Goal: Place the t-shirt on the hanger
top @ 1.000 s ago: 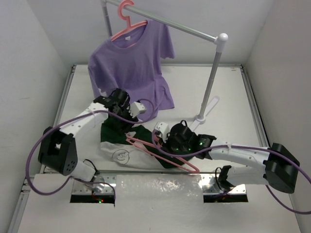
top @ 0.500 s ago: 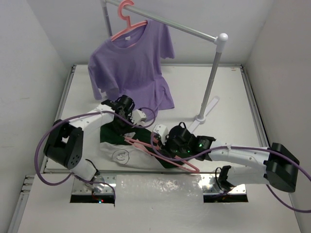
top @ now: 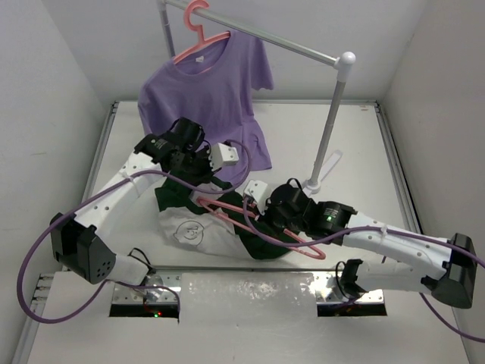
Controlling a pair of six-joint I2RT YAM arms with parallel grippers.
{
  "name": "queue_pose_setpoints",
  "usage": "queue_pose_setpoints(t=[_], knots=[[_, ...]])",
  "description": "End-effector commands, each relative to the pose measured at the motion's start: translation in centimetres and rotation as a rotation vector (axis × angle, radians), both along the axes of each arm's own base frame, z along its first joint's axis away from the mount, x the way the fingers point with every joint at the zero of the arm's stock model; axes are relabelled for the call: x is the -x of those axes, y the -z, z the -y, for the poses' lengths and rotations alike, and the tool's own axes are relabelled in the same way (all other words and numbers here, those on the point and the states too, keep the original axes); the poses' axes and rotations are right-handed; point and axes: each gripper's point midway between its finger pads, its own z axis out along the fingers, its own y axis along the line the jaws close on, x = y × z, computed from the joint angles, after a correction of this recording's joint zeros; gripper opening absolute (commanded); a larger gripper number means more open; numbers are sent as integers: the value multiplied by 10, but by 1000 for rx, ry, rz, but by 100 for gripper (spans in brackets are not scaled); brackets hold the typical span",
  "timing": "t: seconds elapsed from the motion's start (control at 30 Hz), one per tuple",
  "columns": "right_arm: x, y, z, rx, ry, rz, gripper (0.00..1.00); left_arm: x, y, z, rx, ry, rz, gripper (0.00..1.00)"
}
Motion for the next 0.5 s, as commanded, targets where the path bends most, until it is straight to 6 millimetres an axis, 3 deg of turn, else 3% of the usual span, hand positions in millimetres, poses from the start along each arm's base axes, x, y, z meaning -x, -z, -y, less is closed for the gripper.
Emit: queue_pose_setpoints(t=[0.0,0.03,0.17,0.33,0.47], knots=[[-9,-31,13,17,56,68,0,11,-25,19,55,140,60,0],[-13,-44,11,4,70,87,0,11,-28,21,53,148,71,0],[-22,-60,-1,-4,41,130,0,10,-34,30,74,139,89,0],[-25,-57,-33,37,-72,103,0,8,-45,47,136,116,105,0],[-26,-63,-51,-27,-112,108,0,-2,-45,43,151,11,137,0]])
